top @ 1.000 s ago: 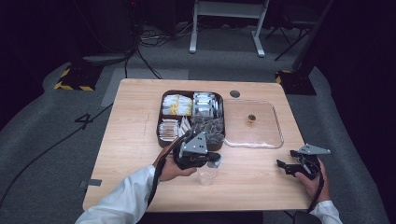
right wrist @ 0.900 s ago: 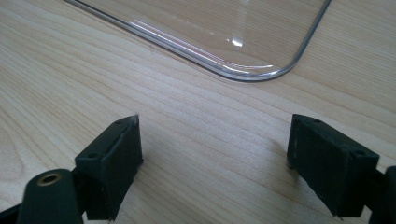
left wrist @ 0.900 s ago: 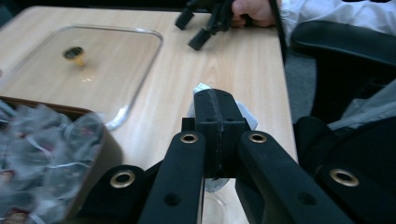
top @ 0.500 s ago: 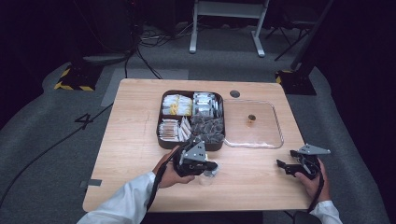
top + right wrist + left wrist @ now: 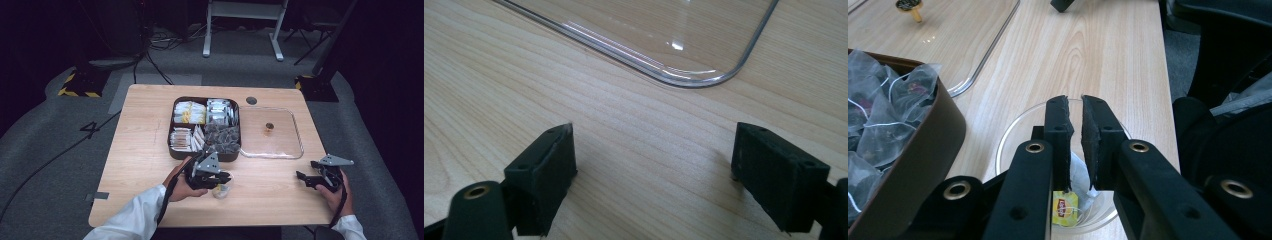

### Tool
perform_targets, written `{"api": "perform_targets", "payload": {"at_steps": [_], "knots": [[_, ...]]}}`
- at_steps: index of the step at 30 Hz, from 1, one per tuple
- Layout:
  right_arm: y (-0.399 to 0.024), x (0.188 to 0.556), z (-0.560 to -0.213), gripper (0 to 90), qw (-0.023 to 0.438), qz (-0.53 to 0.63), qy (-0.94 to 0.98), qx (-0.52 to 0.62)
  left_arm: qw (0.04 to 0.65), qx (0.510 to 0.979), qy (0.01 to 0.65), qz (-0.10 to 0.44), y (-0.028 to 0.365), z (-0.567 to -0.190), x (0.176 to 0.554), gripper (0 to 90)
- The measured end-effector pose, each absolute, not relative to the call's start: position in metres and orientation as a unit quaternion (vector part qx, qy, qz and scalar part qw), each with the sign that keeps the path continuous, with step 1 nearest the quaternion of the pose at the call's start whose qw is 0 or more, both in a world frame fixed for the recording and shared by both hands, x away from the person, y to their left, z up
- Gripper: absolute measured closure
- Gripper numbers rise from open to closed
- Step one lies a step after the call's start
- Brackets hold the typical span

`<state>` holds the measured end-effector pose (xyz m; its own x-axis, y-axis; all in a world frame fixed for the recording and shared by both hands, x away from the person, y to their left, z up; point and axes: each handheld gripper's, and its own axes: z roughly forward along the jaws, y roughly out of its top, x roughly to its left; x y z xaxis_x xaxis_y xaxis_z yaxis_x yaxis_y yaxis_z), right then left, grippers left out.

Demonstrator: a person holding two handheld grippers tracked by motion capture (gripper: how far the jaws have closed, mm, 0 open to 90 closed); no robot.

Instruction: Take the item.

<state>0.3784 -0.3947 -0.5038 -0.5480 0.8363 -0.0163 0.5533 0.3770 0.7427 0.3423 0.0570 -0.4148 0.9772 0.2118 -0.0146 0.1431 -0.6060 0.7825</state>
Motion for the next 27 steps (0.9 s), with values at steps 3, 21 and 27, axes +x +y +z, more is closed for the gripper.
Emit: {"api": "perform_targets", "payload": {"at_steps": [3, 21, 27], "knots": [[-0.395, 0.378, -0.504, 18.2, 0.200, 0.354, 0.805, 0.431, 0.436, 0.893, 0.098, 0.041, 0.060, -0.414, 0.344, 78.4], [-0.395, 0.378, -0.504, 18.2, 0.200, 0.354, 0.805, 0.432, 0.414, 0.897, 0.108, 0.117, 0.089, -0.396, 0.346, 58.1], [-0.395, 0.378, -0.504, 18.2, 0.200, 0.354, 0.805, 0.432, 0.405, 0.894, 0.134, 0.137, 0.101, -0.396, 0.348, 45.4]]}}
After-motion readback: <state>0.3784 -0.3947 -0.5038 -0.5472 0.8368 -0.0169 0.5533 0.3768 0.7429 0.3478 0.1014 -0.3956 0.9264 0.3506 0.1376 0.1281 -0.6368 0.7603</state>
